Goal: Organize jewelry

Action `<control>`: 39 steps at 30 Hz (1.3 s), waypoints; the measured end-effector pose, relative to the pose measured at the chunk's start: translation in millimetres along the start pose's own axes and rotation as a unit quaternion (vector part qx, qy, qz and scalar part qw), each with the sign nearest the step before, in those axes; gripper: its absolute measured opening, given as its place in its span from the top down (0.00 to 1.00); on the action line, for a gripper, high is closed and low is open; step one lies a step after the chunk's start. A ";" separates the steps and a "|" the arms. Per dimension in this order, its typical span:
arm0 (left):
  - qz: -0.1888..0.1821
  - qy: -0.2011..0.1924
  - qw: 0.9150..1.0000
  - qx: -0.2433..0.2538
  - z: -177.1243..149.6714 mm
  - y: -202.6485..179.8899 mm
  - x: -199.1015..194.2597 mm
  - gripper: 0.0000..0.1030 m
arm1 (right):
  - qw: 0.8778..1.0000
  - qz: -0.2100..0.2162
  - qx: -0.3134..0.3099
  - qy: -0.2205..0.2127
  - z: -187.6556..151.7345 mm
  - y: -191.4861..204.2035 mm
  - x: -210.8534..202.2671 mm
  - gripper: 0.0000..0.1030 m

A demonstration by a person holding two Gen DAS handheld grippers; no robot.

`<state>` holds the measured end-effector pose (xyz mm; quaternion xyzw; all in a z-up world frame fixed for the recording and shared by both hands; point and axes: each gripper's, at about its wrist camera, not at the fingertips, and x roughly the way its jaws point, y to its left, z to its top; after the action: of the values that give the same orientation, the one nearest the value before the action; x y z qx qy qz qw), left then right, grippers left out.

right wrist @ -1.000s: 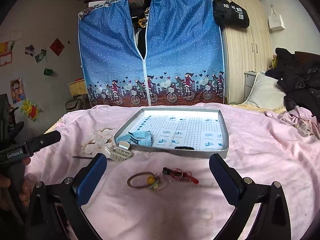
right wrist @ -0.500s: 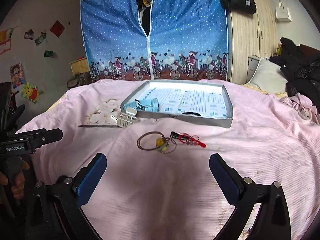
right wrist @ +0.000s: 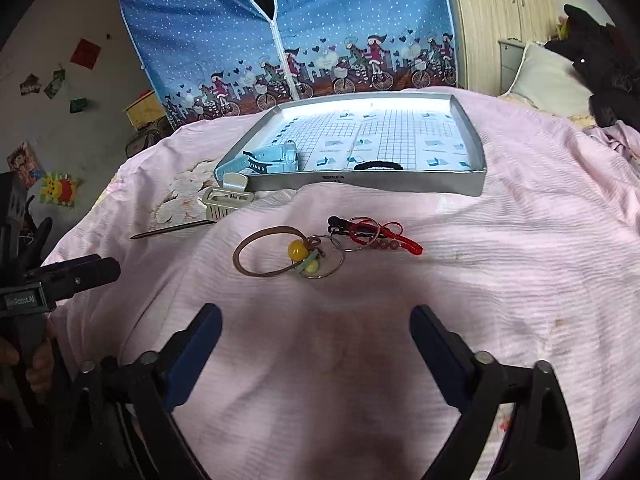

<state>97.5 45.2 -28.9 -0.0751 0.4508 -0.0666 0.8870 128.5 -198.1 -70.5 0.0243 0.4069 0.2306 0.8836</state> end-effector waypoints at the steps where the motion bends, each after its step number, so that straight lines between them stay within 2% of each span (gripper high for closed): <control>1: -0.007 0.007 1.000 0.004 7.1 0.6 4.8 0.02 | 1.000 0.003 0.000 0.006 2.7 -1.6 5.8 0.19; 3: -0.015 0.006 1.000 0.011 21.0 1.2 11.3 0.02 | 1.000 0.005 0.000 0.015 7.5 -3.3 16.0 0.24; 5: -0.020 0.000 1.000 0.013 34.9 2.8 18.3 0.02 | 1.000 0.009 -0.005 0.021 11.5 -4.2 24.6 0.35; 9: -0.037 -0.003 0.999 -0.013 57.6 8.9 35.5 0.03 | 1.000 0.020 -0.017 0.018 22.0 -3.6 35.9 0.42; 10: -0.040 -0.003 0.999 -0.018 62.3 9.4 40.1 0.05 | 0.999 0.022 -0.022 0.017 24.8 -3.0 38.8 0.47; 13: -0.044 0.000 0.999 -0.031 73.4 14.4 54.3 0.20 | 0.999 0.027 -0.029 0.016 31.2 -1.4 47.2 0.58; 16: -0.054 -0.001 0.998 -0.044 80.0 19.6 65.3 0.32 | 0.999 0.031 -0.027 0.009 34.8 -2.4 52.1 0.60; 22: -0.078 -0.020 0.996 -0.049 83.5 24.1 72.8 0.48 | 1.000 0.022 -0.022 -0.004 34.6 -7.8 56.6 0.60; 24: -0.082 -0.021 0.996 -0.042 84.6 21.9 74.9 0.50 | 1.000 0.024 -0.021 -0.001 34.4 -8.3 58.7 0.60; 27: -0.088 -0.019 0.995 -0.037 84.1 18.0 79.3 0.57 | 0.999 0.025 -0.022 -0.001 33.7 -6.4 60.0 0.68; 29: -0.098 -0.011 0.994 -0.042 84.0 19.7 83.0 0.69 | 0.999 0.029 -0.023 -0.001 32.6 -5.2 59.4 0.74; 33: -0.106 -0.009 0.993 -0.054 83.6 23.1 86.4 0.77 | 0.999 0.038 -0.029 -0.001 31.8 -2.2 59.4 0.80; 35: -0.115 -0.010 0.991 -0.063 83.5 25.8 86.0 0.87 | 0.999 0.042 -0.031 0.002 30.9 -0.4 60.6 0.85; 39: -0.128 -0.003 0.989 -0.070 82.9 25.4 86.1 0.93 | 0.998 0.050 -0.024 0.004 29.6 -1.6 62.9 0.88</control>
<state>216.3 60.2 -53.5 -0.1940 0.4383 -0.1482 0.8650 186.1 -168.4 -95.6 0.0223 0.4035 0.2838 0.8696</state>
